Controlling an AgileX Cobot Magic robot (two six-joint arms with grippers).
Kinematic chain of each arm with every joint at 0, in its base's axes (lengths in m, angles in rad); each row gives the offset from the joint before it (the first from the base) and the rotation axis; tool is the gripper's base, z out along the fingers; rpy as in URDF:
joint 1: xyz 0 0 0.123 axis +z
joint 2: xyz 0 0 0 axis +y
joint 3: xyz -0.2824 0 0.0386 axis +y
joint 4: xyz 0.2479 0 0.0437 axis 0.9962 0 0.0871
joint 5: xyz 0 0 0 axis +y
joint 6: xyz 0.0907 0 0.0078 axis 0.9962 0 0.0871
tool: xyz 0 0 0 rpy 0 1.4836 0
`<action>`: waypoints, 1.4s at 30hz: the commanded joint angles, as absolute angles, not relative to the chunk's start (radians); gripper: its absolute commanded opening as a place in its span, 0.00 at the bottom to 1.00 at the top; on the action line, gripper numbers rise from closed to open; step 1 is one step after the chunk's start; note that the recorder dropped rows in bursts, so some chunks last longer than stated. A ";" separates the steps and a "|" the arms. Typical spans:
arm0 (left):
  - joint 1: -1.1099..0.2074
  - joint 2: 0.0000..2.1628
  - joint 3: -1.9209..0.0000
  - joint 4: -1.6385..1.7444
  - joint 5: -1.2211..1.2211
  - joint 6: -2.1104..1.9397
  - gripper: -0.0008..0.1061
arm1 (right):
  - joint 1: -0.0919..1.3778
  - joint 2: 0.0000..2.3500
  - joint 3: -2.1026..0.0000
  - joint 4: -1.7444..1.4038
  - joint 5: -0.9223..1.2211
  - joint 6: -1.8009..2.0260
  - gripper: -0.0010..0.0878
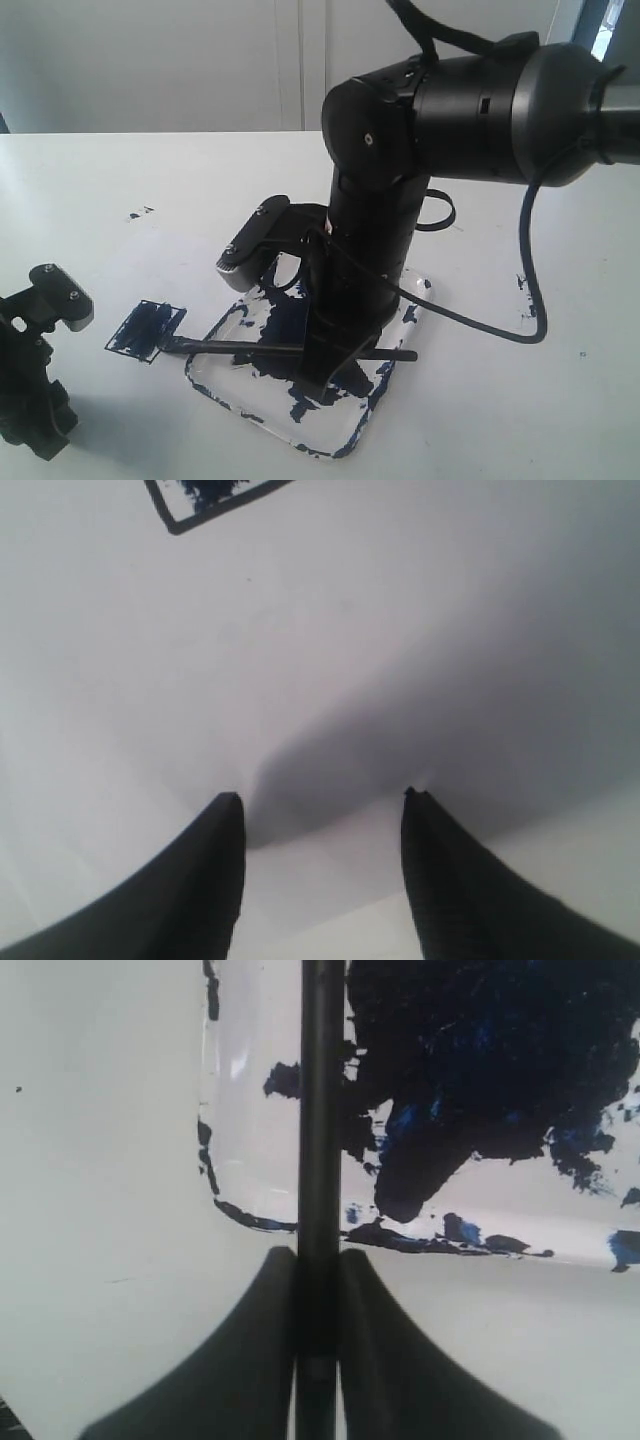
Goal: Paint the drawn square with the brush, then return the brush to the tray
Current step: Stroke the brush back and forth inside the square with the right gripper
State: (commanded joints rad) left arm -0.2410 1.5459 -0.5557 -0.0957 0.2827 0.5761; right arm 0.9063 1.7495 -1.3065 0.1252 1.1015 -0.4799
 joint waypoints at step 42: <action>-0.241 1.546 -0.556 -0.096 0.281 0.576 0.51 | 0.906 1.777 -1.306 0.132 1.070 -0.502 0.01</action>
State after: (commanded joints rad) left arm -0.2410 1.5459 -0.5557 -0.0957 0.2807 0.5761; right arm 0.9063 1.7772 -1.3065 0.1320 1.0699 -0.5017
